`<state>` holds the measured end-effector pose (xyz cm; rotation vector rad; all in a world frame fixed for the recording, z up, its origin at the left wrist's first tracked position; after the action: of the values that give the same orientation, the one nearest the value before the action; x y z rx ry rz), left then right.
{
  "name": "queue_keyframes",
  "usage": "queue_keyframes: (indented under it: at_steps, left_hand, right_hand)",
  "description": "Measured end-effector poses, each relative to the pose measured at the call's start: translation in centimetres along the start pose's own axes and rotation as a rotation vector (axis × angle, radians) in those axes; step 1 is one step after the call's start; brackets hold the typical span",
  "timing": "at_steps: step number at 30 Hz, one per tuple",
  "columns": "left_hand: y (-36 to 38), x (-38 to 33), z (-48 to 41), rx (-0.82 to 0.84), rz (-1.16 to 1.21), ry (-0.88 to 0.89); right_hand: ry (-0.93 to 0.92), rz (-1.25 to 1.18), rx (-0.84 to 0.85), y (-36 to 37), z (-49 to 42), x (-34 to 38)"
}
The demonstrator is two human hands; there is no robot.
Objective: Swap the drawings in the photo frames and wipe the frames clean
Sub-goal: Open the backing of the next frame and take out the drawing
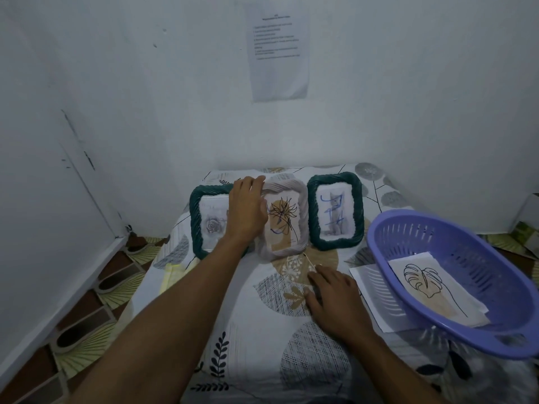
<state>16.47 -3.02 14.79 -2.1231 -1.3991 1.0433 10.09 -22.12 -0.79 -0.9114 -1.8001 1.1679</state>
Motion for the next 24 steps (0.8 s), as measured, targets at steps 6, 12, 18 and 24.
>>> queue_keyframes:
  at_steps: [6,12,18,24]
  left_hand:
    - [-2.3,1.2,1.7,-0.047,0.354,-0.195]
    - [-4.5,2.7,3.7,-0.029,0.52,-0.359]
    - [-5.2,2.0,7.0,-0.024,0.687,-0.55]
    - [-5.6,-0.4,9.1,-0.018,0.783,-0.533]
  right_hand:
    - [-0.013,-0.07,-0.023,-0.9,0.2,0.4]
    - [0.01,-0.192,-0.18,-4.1,-0.2,0.6]
    - [-0.084,-0.3,-0.296,-9.2,-0.4,6.2]
    - [-0.107,-0.265,-0.336,-10.6,1.2,9.0]
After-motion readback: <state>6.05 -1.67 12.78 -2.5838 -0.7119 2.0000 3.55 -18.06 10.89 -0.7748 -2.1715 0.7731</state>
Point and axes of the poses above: each hand's wrist, its own z-axis away from the middle knuckle, its own y-axis out of the palm, x = y × z, the point moved 9 cm from there along -z, towards the middle knuckle, and after that the axes turned 6 degrees about z, right-handed, at the moved point
